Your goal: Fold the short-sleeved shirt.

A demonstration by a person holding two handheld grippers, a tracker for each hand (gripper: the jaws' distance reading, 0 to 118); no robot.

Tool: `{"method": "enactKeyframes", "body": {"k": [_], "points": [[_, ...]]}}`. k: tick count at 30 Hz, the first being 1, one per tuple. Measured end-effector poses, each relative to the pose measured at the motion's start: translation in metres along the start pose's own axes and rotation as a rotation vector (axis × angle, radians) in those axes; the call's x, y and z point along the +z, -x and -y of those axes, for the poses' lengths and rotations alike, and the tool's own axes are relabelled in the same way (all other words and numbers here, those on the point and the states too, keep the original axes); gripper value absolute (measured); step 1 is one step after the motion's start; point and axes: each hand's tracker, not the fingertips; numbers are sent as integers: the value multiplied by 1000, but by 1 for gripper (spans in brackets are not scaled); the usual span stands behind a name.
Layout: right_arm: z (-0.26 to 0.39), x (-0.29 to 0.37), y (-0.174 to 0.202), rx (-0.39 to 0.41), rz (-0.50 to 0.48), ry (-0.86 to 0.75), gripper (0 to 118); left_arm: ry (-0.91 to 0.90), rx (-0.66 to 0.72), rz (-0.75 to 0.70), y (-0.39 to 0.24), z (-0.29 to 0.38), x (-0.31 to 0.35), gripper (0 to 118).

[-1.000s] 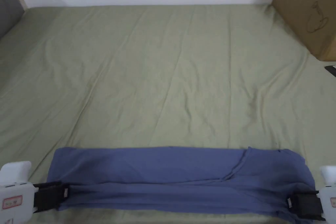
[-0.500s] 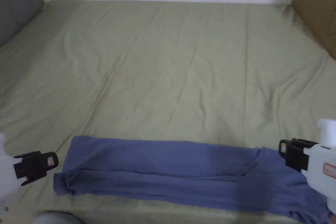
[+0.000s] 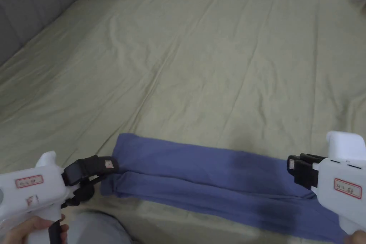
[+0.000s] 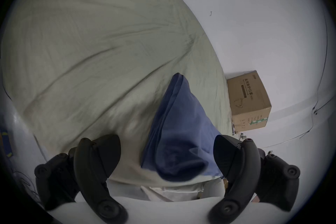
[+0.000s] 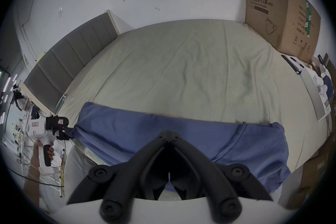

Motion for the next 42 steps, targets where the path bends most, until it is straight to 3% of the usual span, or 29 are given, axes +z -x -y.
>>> {"method": "enactKeyframes", "body": {"k": [5,9,12,13,14,15,16,17,22,27,30,35,42], "points": [[-8,-3,-5,-34,3,12,0,37,103,110,0,-19,-15,107],[-9,-6,-5,-41,12,22,0,157,35,164,-9,-27,-41,107],[-6,-8,-3,-43,12,34,0,188,68,213,-10,-32,-53,107],[-5,-8,-3,-44,11,38,0,195,92,234,-10,-31,-54,102],[-4,-9,-3,-46,8,42,0,208,100,240,-9,-32,-53,82],[-3,-8,-4,-50,6,45,0,185,95,182,-11,-32,-50,27],[-2,-7,-5,-52,4,46,0,164,47,75,-13,-29,-51,5],[-1,-5,-7,-54,3,45,0,150,-18,-28,-15,-27,-46,5],[1,12,-29,-88,22,10,0,110,-58,36,-41,-24,-19,5],[4,31,-60,-148,61,-33,0,62,-263,-22,-127,-10,-6,5],[9,42,-75,-182,75,-64,0,83,-384,17,-187,17,-16,5],[21,51,-101,-240,86,-91,0,263,-521,65,-264,69,-82,5],[47,62,-140,-335,118,-87,0,460,-565,36,-309,142,-203,5]]}}
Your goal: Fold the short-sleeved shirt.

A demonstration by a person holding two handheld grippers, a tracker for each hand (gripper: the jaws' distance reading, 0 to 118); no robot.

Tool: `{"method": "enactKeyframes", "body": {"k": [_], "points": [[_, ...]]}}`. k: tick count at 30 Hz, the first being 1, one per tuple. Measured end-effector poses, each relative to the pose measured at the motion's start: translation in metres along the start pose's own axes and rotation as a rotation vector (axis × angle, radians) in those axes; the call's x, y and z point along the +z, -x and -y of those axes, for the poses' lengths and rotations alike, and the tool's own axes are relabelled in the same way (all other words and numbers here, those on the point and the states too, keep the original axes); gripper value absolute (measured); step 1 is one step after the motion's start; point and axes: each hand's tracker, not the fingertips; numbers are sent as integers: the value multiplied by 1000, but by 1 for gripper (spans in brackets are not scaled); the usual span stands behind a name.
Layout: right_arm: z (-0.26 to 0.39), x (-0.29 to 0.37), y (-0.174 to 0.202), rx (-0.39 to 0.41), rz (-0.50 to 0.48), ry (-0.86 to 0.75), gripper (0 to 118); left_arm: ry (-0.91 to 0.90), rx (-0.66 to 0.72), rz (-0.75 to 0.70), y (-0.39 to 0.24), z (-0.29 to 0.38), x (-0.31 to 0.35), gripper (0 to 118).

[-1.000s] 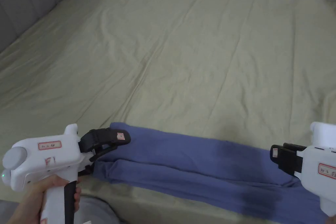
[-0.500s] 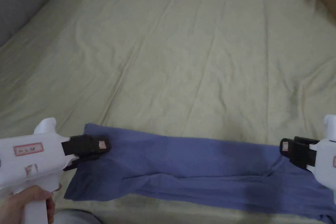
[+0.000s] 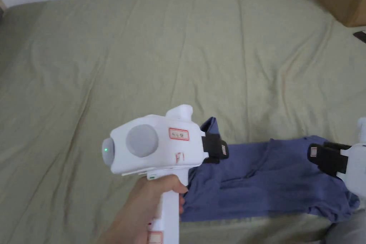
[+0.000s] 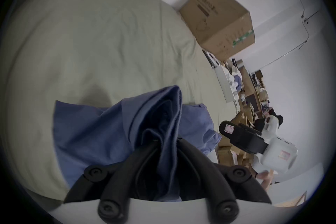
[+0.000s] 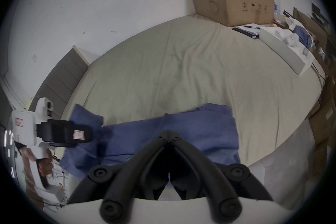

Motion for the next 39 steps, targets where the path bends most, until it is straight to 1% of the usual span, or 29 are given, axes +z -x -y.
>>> {"method": "enactKeyframes", "body": {"k": [2,3,4,5,6,7,8,13,14,15,16,17,18,19,21,22,24,25,28,29,32,35,39], "points": [[2,1,-10,-28,8,0,0,58,6,7,-8,-4,-27,5],[3,1,-14,-38,12,0,0,59,6,15,-10,-5,-40,8],[3,1,-17,-45,16,0,0,82,-4,31,-12,-6,-49,24],[4,0,-21,-50,20,1,0,106,-3,56,-12,-7,-56,51],[6,-1,-23,-57,32,-1,0,109,-7,71,-13,-7,-62,83],[7,-1,-25,-58,40,4,0,117,-14,62,-13,-6,-62,111],[7,-2,-27,-54,44,12,0,113,-21,53,-15,-6,-58,114],[11,-1,-30,-53,52,15,0,27,-101,47,-9,-15,-12,114],[11,-1,-30,-56,47,13,0,-2,-100,17,-5,-17,-2,113],[11,-1,-29,-58,44,10,0,-27,-93,-13,1,-18,8,109],[11,-2,-29,-62,42,7,0,-35,-93,-29,7,-18,14,95],[11,-2,-28,-65,37,4,0,-44,-88,-43,14,-17,20,71],[10,-3,-27,-66,31,3,0,-49,-82,-69,20,-15,22,35],[10,-3,-26,-66,27,1,0,-41,-73,-88,26,-11,22,3],[9,-4,-23,-58,16,0,0,-3,-70,-143,34,1,10,2],[8,-4,-22,-54,16,-2,0,7,-65,-138,35,6,5,2],[8,-3,-22,-47,12,-6,0,75,-70,-68,31,20,-14,2],[8,-3,-22,-48,9,-8,0,79,-64,-53,25,26,-22,2],[7,-1,-25,-56,4,-11,0,123,-97,53,2,39,-46,2],[6,0,-27,-59,4,-11,0,161,-120,70,-6,41,-56,2],[7,5,-32,-62,9,-19,0,228,-158,36,-23,45,-82,2],[8,11,-35,-53,16,-24,0,236,-189,61,-39,48,-90,2],[9,13,-35,-42,30,-21,0,247,-241,159,-48,47,-81,2]]}}
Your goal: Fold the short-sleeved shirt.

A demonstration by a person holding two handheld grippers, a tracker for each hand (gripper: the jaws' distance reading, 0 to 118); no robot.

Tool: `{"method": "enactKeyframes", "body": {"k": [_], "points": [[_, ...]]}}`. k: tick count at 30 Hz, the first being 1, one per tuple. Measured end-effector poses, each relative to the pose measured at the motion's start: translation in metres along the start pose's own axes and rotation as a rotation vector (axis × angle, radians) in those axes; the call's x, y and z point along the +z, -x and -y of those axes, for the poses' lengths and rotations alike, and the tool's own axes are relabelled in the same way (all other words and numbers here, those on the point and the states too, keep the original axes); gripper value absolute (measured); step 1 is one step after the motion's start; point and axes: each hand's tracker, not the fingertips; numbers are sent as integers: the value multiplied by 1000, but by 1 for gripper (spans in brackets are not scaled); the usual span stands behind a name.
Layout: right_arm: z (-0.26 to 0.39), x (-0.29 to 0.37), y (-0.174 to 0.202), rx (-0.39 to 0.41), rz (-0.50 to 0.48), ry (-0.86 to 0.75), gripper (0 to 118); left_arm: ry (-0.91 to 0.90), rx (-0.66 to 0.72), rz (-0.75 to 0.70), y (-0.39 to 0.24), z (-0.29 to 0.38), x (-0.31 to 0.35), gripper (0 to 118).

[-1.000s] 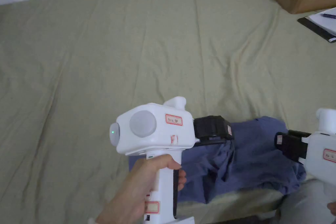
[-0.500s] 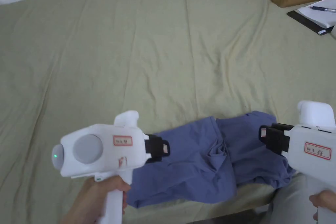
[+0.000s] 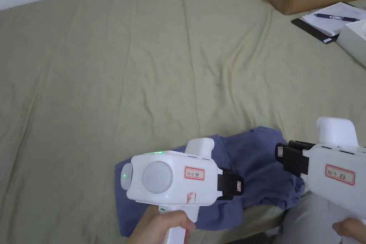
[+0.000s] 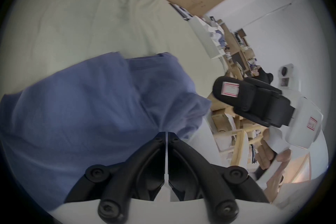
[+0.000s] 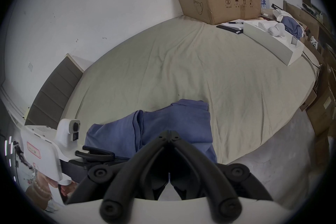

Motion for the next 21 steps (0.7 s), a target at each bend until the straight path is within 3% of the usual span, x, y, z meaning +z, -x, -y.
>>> {"method": "enactKeyframes", "body": {"k": [3,4,5,7,8,13,17,21], "points": [[0,0,3,1,-1,3,0,-49,32,58,10,7,25,4],[1,0,5,3,-2,2,0,-66,37,68,18,8,38,13],[1,0,7,8,-6,2,0,-81,58,91,27,12,51,35],[0,-1,12,21,-14,5,0,-112,113,97,51,21,79,101],[0,-2,16,29,-15,7,0,-137,146,87,66,26,93,116],[-1,-11,33,57,-45,15,0,-347,397,61,138,58,159,118],[-2,-20,49,84,-67,24,0,-425,612,211,192,79,176,118],[-2,-25,59,111,-72,31,0,-395,616,257,203,76,155,118]]}}
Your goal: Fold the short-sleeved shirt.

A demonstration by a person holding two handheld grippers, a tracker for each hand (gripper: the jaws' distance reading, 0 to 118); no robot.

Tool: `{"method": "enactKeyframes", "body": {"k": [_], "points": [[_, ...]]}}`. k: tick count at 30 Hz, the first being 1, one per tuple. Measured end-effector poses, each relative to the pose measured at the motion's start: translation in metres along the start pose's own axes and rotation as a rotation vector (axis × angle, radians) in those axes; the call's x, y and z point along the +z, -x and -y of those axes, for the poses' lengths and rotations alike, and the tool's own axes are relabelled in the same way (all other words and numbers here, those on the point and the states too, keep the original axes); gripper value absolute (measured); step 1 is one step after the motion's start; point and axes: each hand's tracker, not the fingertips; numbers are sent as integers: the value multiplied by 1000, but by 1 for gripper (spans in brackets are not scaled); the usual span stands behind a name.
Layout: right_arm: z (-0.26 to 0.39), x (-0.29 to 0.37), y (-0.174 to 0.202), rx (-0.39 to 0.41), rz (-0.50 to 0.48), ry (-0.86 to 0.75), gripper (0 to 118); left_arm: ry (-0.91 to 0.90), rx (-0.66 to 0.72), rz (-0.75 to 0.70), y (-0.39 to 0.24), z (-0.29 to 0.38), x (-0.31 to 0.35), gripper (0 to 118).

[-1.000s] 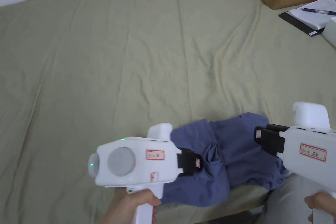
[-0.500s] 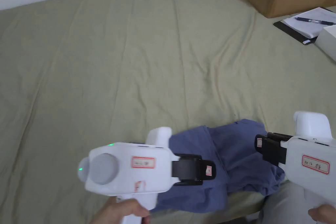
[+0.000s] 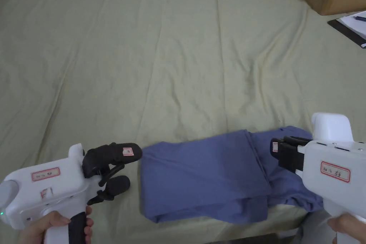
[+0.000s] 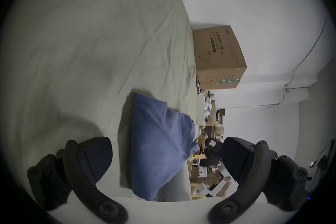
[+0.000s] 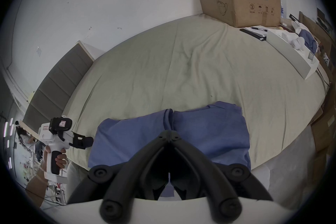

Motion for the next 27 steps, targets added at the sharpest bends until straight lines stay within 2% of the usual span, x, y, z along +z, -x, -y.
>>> {"method": "enactKeyframes", "body": {"k": [3,6,7,8,9,10,11,13,16,18,23,27], "points": [[-2,-1,4,12,-1,7,0,68,-38,-43,8,-3,-25,118],[-4,-2,5,21,6,12,0,103,-26,46,-4,-5,-42,116],[-5,-2,5,22,8,13,0,133,-15,55,1,-9,-47,101],[-5,-2,5,23,9,15,0,150,-20,20,1,-10,-56,69],[-5,-3,5,22,13,16,0,166,-52,-85,0,-11,-63,10],[-6,-3,6,23,16,17,0,192,-121,-196,0,-10,-73,9],[-6,-3,7,21,20,18,0,186,-107,-228,2,-7,-72,9],[-7,-1,7,17,22,13,0,185,-50,-39,3,-13,-60,9],[-9,2,9,19,25,10,0,166,-157,-150,-10,-24,-36,8],[-12,1,12,33,38,11,0,153,-154,-153,-10,-33,-19,9],[-17,3,18,32,29,-7,0,71,-175,-263,-9,-53,50,8],[-19,1,27,58,18,-8,0,3,-180,-457,-2,-68,117,9]]}}
